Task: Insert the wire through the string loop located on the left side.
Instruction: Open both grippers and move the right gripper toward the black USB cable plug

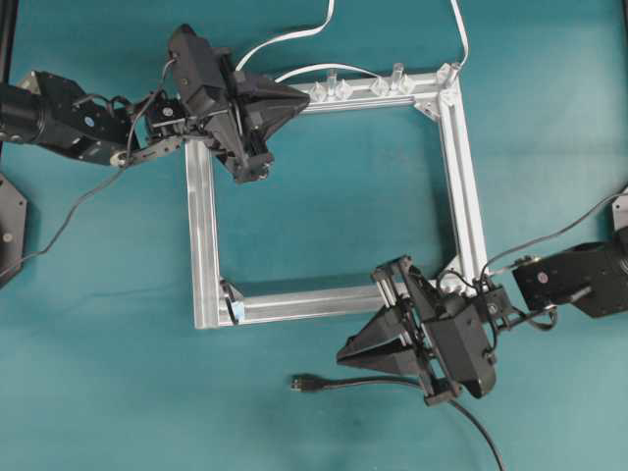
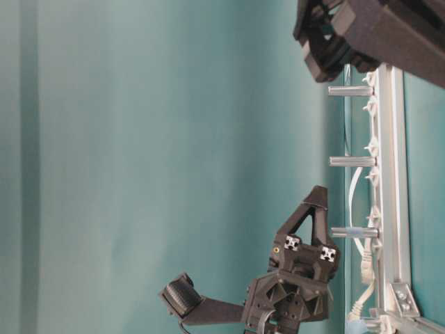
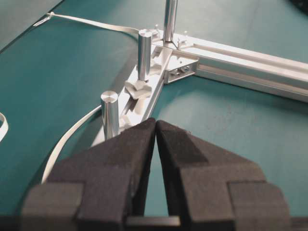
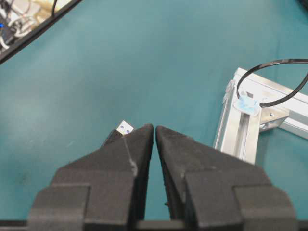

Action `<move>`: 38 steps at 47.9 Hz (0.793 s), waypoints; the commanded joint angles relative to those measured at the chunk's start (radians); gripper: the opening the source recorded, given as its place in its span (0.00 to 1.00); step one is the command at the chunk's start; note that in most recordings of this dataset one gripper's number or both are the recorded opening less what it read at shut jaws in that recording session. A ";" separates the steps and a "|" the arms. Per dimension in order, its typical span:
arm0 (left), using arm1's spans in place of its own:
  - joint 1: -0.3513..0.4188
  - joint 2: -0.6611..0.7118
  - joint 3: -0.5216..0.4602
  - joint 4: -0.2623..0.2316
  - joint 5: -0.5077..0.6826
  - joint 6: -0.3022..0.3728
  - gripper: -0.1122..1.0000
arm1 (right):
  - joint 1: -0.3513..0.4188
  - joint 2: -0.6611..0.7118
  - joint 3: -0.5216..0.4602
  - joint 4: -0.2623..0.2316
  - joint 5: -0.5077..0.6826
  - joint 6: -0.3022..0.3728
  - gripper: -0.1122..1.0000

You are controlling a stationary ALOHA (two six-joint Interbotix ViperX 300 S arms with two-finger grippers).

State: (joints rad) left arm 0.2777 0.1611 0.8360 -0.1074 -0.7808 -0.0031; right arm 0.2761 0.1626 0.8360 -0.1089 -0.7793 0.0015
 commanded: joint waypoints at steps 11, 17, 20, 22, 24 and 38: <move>-0.008 -0.130 -0.006 0.046 0.253 0.021 0.10 | -0.008 -0.002 -0.015 0.048 0.018 0.009 0.10; -0.015 -0.176 0.003 0.048 0.255 0.029 0.10 | -0.008 -0.009 -0.017 0.049 0.029 0.009 0.10; -0.015 -0.199 0.012 0.048 0.261 0.029 0.10 | -0.006 -0.012 -0.020 0.054 0.043 0.009 0.10; -0.017 -0.215 0.018 0.048 0.262 0.028 0.10 | -0.005 -0.012 -0.025 0.055 0.051 0.009 0.10; -0.015 -0.230 0.026 0.048 0.267 0.028 0.10 | -0.003 -0.014 -0.031 0.057 0.064 0.009 0.10; -0.023 -0.293 0.037 0.048 0.331 0.020 0.10 | -0.002 -0.018 -0.055 0.058 0.124 0.008 0.10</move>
State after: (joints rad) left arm 0.2592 -0.1043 0.8882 -0.0629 -0.4633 0.0169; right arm 0.2715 0.1810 0.7992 -0.0537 -0.6535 0.0077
